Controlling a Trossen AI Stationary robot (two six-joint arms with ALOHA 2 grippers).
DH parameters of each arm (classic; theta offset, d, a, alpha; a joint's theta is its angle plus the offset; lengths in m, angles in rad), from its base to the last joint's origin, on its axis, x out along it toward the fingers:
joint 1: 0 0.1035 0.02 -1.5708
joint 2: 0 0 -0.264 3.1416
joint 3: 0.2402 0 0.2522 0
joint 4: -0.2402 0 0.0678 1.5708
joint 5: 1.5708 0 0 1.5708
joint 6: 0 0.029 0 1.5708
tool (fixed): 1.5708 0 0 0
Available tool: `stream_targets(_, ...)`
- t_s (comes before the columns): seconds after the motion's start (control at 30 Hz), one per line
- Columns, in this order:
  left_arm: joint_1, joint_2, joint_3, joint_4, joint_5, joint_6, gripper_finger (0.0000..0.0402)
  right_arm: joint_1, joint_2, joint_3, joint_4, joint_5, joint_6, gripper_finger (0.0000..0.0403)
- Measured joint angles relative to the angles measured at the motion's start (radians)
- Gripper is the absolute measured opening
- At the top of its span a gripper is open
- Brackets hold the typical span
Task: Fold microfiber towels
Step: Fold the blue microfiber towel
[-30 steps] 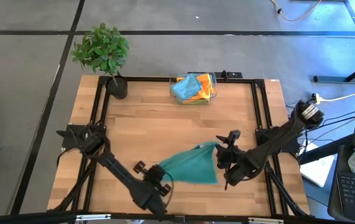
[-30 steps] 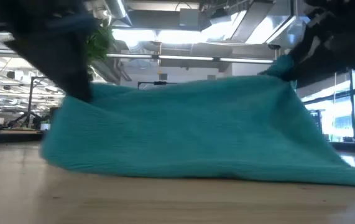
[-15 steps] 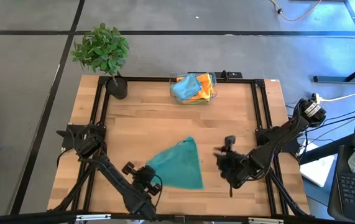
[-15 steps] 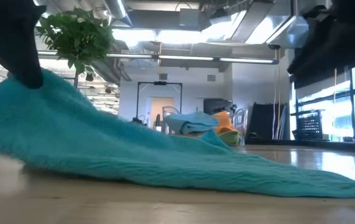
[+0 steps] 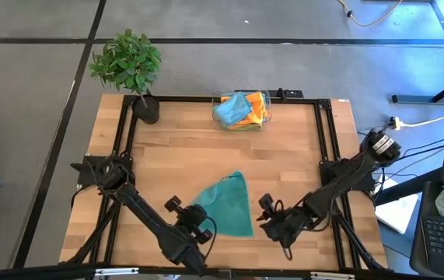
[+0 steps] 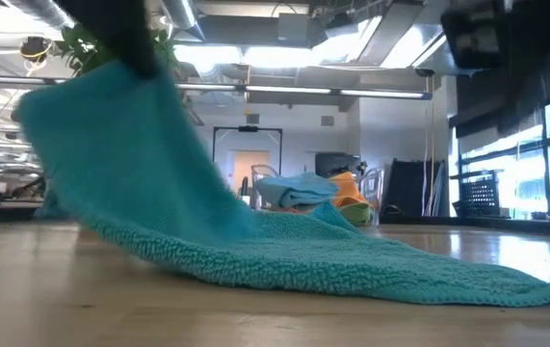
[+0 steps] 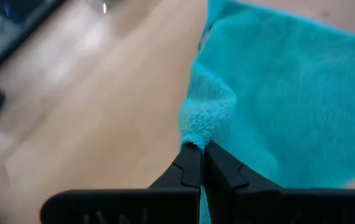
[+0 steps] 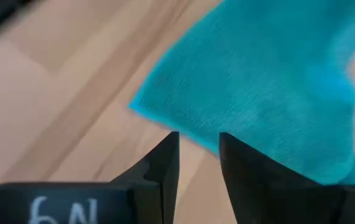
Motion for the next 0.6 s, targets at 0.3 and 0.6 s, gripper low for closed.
stream_targets(0.3,-0.005,0.001,0.033,0.01,-0.054,0.088,0.0,-0.002,0.181,0.0,0.063,-0.027,-0.022,0.0116)
stream_targets(0.6,0.028,0.001,0.006,-0.001,-0.07,0.28,0.0,0.003,0.198,0.0,0.174,-0.159,-0.075,0.0116)
